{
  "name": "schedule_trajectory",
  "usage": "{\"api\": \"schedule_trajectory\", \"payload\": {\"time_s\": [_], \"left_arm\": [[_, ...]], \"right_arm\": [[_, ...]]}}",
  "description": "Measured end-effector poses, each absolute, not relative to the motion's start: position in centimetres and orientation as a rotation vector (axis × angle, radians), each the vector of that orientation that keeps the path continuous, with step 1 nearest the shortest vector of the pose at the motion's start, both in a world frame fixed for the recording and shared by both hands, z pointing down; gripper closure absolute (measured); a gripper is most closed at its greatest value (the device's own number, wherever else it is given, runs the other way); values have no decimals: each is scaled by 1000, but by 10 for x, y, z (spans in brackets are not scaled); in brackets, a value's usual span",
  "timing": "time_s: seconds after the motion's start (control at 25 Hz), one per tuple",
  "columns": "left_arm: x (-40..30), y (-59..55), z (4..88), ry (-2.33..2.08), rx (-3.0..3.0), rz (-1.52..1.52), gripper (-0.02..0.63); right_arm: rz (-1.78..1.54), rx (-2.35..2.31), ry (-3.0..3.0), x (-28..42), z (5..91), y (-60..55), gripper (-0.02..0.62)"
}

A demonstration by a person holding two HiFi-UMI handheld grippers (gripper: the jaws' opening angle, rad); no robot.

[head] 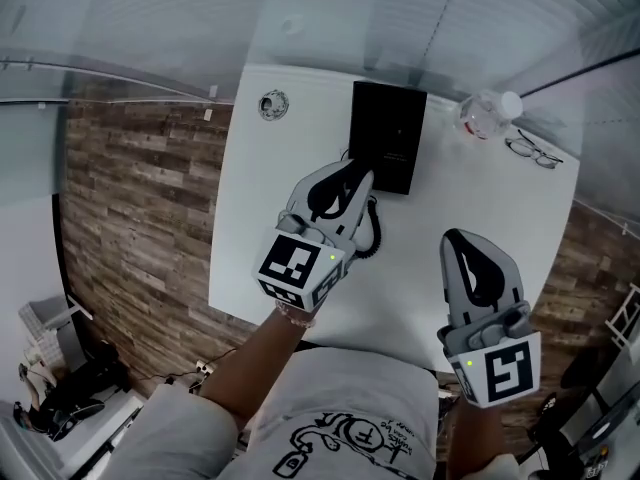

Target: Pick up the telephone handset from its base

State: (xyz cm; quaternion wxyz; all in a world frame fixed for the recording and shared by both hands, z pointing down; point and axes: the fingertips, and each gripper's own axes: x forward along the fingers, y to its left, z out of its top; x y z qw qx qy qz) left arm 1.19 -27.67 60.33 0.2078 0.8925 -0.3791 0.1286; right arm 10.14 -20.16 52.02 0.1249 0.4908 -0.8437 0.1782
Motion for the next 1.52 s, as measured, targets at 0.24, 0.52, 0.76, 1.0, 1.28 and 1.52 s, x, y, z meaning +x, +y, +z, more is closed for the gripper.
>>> {"api": "schedule_trajectory", "payload": {"time_s": [0.24, 0.52, 0.76, 1.0, 1.28, 1.52], "left_arm": [[7, -301, 645, -1122, 2424, 410, 436], [7, -317, 671, -1134, 2390, 416, 424], [-3, -323, 684, -1154, 2355, 459, 517], [-9, -320, 672, -1189, 2355, 445, 557], [-19, -307, 645, -1185, 2348, 410, 581], [-25, -290, 610, -1187, 2368, 357, 583]], "right_arm": [[556, 1414, -2457, 103, 541, -215, 588], [600, 1405, -2448, 104, 558, -225, 587], [609, 1421, -2445, 104, 560, -226, 587], [600, 1430, -2449, 106, 552, -222, 588], [498, 1443, -2486, 108, 524, -220, 588], [465, 1460, -2508, 107, 495, -211, 588]]}}
